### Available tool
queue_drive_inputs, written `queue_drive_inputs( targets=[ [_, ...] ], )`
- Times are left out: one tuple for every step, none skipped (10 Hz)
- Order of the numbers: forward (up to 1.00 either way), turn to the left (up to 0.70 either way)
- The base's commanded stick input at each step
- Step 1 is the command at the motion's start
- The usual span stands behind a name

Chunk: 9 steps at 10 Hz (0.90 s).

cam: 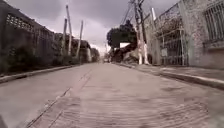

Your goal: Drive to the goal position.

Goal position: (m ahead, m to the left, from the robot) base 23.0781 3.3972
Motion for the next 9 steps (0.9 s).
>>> queue_drive_inputs(
  targets=[
    [1.00,0.00],
    [1.00,0.00],
    [1.00,0.00],
    [1.00,0.00],
    [1.00,0.00],
    [1.00,0.00],
    [1.00,0.00],
    [1.00,0.00],
    [1.00,0.00]
  ],
)
